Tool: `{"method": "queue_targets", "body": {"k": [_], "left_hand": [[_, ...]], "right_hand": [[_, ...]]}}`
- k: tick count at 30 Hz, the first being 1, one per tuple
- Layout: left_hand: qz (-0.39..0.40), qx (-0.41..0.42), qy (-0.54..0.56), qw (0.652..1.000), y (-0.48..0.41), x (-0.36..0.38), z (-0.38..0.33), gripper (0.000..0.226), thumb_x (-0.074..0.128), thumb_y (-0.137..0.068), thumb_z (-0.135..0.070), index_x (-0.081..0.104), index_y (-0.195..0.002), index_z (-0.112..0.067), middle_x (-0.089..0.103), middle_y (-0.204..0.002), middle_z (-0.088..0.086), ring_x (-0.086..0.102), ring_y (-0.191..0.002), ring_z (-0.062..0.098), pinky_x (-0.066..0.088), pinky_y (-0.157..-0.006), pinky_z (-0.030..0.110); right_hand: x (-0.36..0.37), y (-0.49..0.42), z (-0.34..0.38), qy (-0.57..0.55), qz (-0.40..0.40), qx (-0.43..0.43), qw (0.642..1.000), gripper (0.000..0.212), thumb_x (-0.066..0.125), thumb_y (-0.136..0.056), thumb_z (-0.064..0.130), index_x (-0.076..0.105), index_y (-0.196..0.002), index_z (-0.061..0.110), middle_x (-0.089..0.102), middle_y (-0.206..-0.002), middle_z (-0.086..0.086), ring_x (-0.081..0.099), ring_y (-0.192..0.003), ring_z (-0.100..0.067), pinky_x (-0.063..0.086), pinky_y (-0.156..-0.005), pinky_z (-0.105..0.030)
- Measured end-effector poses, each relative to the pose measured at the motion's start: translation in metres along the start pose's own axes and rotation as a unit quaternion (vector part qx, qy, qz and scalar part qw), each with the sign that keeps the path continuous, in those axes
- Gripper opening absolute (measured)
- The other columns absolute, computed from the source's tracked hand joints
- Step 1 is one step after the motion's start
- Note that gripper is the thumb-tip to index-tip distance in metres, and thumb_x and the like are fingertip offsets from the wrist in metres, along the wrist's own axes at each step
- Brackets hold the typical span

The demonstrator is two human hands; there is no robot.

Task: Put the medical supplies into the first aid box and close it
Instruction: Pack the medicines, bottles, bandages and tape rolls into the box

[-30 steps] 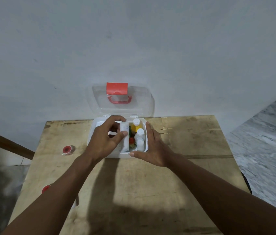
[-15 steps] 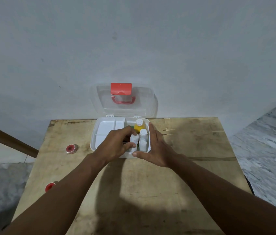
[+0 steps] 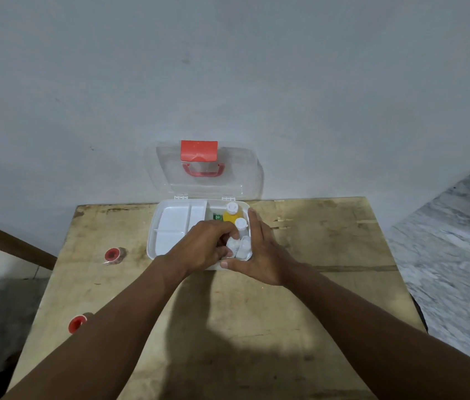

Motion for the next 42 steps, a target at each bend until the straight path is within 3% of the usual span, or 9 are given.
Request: {"method": "queue_targets", "body": {"k": [6,12,16,20,23,27,31,37,42], "left_hand": [[0.018,-0.021,0.007,1.000,0.001,0.001,0.010,0.032,0.072,-0.079,-0.003,0.066,-0.106,-0.017,0.071,-0.087,-0.002,0.067,-0.080,0.014,0.055,-0.080,0.036],[-0.017,-0.023,-0.018,0.999,0.007,-0.005,0.003,0.026,0.064,-0.079,0.004,0.068,-0.098,-0.013,0.071,-0.089,-0.001,0.067,-0.083,0.018,0.054,-0.076,0.034],[-0.058,-0.011,-0.039,0.997,0.012,-0.012,-0.004,0.027,0.062,-0.079,0.004,0.073,-0.098,-0.011,0.071,-0.091,0.004,0.064,-0.081,0.020,0.053,-0.073,0.035],[-0.111,-0.023,-0.048,0.992,0.023,-0.022,-0.004,0.025,0.063,-0.080,-0.001,0.072,-0.100,-0.013,0.069,-0.089,0.004,0.062,-0.084,0.024,0.048,-0.071,0.032],[-0.170,-0.044,-0.039,0.984,0.041,-0.029,-0.003,0.014,0.066,-0.083,-0.008,0.070,-0.096,-0.012,0.067,-0.090,0.005,0.062,-0.084,0.023,0.051,-0.074,0.038],[-0.268,-0.104,-0.029,0.957,0.078,-0.034,0.008,0.018,0.065,-0.088,-0.016,0.070,-0.106,-0.014,0.067,-0.100,0.001,0.062,-0.089,0.016,0.048,-0.076,0.028],[-0.321,-0.168,-0.033,0.932,0.124,-0.032,0.020,0.021,0.065,-0.089,-0.016,0.069,-0.109,-0.012,0.068,-0.106,0.005,0.065,-0.088,0.020,0.050,-0.075,0.030],[-0.358,-0.305,-0.032,0.882,0.204,-0.019,0.054,0.024,0.062,-0.089,-0.018,0.069,-0.112,-0.015,0.065,-0.112,0.004,0.066,-0.092,0.022,0.051,-0.083,0.035],[-0.352,-0.417,-0.039,0.837,0.255,-0.004,0.090,0.029,0.065,-0.088,-0.015,0.066,-0.116,-0.010,0.063,-0.110,0.015,0.063,-0.096,0.034,0.047,-0.080,0.038]], "right_hand": [[-0.002,0.002,0.002,0.001,0.004,0.008,1.000,0.140,0.053,-0.055,0.095,-0.012,-0.155,0.022,0.010,-0.163,-0.002,0.014,-0.151,-0.022,0.032,-0.117,-0.047],[-0.001,-0.005,-0.008,0.002,-0.002,0.035,0.999,0.135,0.066,-0.056,0.087,0.000,-0.155,0.023,0.033,-0.152,0.001,0.038,-0.139,-0.024,0.044,-0.106,-0.048],[0.000,0.001,-0.003,0.020,0.012,0.023,0.999,0.133,0.065,-0.063,0.083,-0.010,-0.155,0.024,0.019,-0.161,-0.002,0.025,-0.147,-0.024,0.037,-0.113,-0.049],[0.005,0.004,-0.005,0.006,0.050,0.063,0.997,0.130,0.065,-0.061,0.080,-0.019,-0.151,0.040,0.007,-0.163,-0.004,0.021,-0.147,-0.032,0.031,-0.116,-0.054],[0.001,0.004,0.000,0.015,0.021,0.030,0.999,0.134,0.058,-0.057,0.089,-0.009,-0.155,0.027,0.012,-0.162,-0.005,0.019,-0.149,-0.028,0.029,-0.117,-0.052],[0.000,0.007,0.000,0.013,0.031,0.041,0.999,0.139,0.057,-0.052,0.092,-0.012,-0.154,0.027,0.006,-0.164,0.000,0.011,-0.152,-0.025,0.026,-0.119,-0.050],[0.006,0.008,0.003,0.031,0.073,0.028,0.996,0.128,0.062,-0.069,0.079,-0.020,-0.153,0.027,-0.009,-0.165,0.007,-0.004,-0.153,-0.020,0.017,-0.122,-0.049],[0.007,0.007,-0.003,0.020,0.070,0.035,0.997,0.131,0.060,-0.060,0.087,-0.018,-0.151,0.035,0.000,-0.165,0.003,0.009,-0.152,-0.026,0.023,-0.119,-0.054],[0.007,0.005,-0.007,0.020,0.071,0.044,0.996,0.136,0.056,-0.049,0.096,-0.021,-0.147,0.041,0.003,-0.165,0.000,0.013,-0.151,-0.030,0.025,-0.117,-0.057]]}}
Point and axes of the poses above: each hand's wrist, its own y-axis away from the middle knuckle, its own x-axis out of the palm, z = x × y, the point moved 10 cm from there along -y, towards the middle knuckle
